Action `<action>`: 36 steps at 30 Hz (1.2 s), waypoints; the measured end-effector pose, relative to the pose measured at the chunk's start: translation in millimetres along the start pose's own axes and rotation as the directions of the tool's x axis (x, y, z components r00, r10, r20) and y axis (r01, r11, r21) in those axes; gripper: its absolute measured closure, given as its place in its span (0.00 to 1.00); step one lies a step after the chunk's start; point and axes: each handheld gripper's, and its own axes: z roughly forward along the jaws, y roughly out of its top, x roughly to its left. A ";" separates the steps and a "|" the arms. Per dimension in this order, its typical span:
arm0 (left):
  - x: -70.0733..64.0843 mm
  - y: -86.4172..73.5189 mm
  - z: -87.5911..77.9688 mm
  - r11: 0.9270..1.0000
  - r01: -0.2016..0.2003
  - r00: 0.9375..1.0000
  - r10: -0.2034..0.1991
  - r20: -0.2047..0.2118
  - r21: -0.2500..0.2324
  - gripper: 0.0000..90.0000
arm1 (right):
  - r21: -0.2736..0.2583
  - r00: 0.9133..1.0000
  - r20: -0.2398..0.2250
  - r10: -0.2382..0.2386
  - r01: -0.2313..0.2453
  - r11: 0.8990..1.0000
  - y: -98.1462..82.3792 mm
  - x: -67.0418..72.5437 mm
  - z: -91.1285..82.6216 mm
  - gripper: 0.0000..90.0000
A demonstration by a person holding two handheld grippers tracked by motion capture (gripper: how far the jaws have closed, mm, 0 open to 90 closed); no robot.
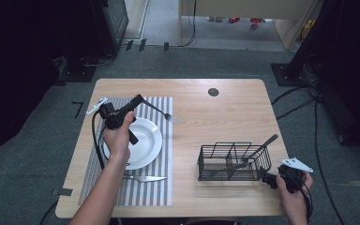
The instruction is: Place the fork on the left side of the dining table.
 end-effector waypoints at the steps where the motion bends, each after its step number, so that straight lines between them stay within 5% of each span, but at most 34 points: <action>1: 5.1 -0.6 0.7 1.000 0.021 1.000 -0.021 -0.009 -0.010 0.99 | 0.000 1.000 0.001 0.001 -0.001 1.000 0.0 0.0 0.0 0.06; 4: 21.5 -0.6 2.9 0.993 0.114 0.993 -0.115 -0.014 -0.035 0.99 | 0.000 1.000 0.000 0.002 -0.002 1.000 0.0 0.1 0.0 0.06; 9: 47.6 -0.9 5.7 0.983 0.166 0.983 -0.171 -0.070 -0.074 0.99 | 0.000 1.000 0.000 0.000 0.000 1.000 0.0 0.0 0.0 0.06; 12: 62.1 -0.7 6.3 0.963 0.240 0.963 -0.252 -0.098 -0.120 0.99 | 0.000 1.000 0.000 0.001 -0.001 1.000 0.0 0.0 0.0 0.06; 13: 62.1 -0.7 6.3 0.963 0.240 0.963 -0.252 -0.098 -0.120 0.99 | 0.000 1.000 0.000 0.001 -0.001 1.000 0.0 0.0 0.0 0.06; 15: 75.0 -3.1 6.2 0.945 0.283 0.941 -0.306 -0.144 -0.165 0.99 | 0.000 1.000 0.000 0.001 -0.001 1.000 0.0 0.0 0.0 0.06; 16: 75.0 -3.1 6.2 0.945 0.283 0.941 -0.306 -0.144 -0.165 0.99 | -0.001 1.000 0.000 0.001 -0.001 1.000 0.0 0.0 0.1 0.06; 18: 84.6 -6.0 7.2 0.940 0.283 0.928 -0.319 -0.195 -0.189 0.99 | -0.001 1.000 0.001 0.000 0.000 1.000 0.0 0.0 0.0 0.06; 19: 84.6 -6.0 7.2 0.940 0.283 0.928 -0.319 -0.195 -0.189 0.99 | -0.001 1.000 0.001 0.000 0.000 1.000 0.0 0.0 0.0 0.06; 20: 87.8 -7.7 7.2 0.937 0.287 0.921 -0.326 -0.212 -0.197 0.99 | 0.000 1.000 0.000 0.001 -0.001 1.000 0.0 0.0 0.0 0.06; 21: 92.1 -10.3 7.8 0.926 0.310 0.906 -0.356 -0.229 -0.214 0.99 | 0.000 1.000 0.000 0.001 -0.001 1.000 0.0 0.1 0.0 0.06; 22: 92.1 -10.3 7.8 0.926 0.310 0.906 -0.356 -0.229 -0.214 0.99 | -0.001 1.000 0.000 0.001 -0.001 1.000 0.0 0.0 0.1 0.06; 24: 97.4 -12.0 9.3 0.916 0.331 0.892 -0.382 -0.243 -0.225 0.99 | 0.000 1.000 0.000 0.002 -0.002 1.000 0.0 0.1 0.0 0.06; 28: 100.0 -12.2 10.5 0.908 0.337 0.881 -0.398 -0.256 -0.249 0.99 | 0.000 1.000 0.000 0.002 -0.002 1.000 0.0 0.1 0.0 0.06; 29: 101.3 -12.4 12.0 0.901 0.345 0.873 -0.411 -0.262 -0.264 0.99 | 0.000 1.000 0.001 0.001 -0.001 1.000 0.0 0.0 0.0 0.06; 32: 103.4 -13.5 14.5 0.900 0.345 0.873 -0.412 -0.262 -0.267 0.99 | 0.000 1.000 0.000 0.002 -0.002 1.000 0.0 0.1 0.0 0.06; 33: 104.1 -14.0 15.6 0.905 0.334 0.876 -0.401 -0.268 -0.265 0.99 | 0.000 1.000 0.000 0.000 0.000 1.000 0.0 0.0 0.0 0.06; 36: 105.5 -14.1 17.6 0.919 0.312 0.872 -0.378 -0.311 -0.242 0.98 | 0.000 1.000 0.000 0.002 -0.002 1.000 0.0 0.1 0.0 0.06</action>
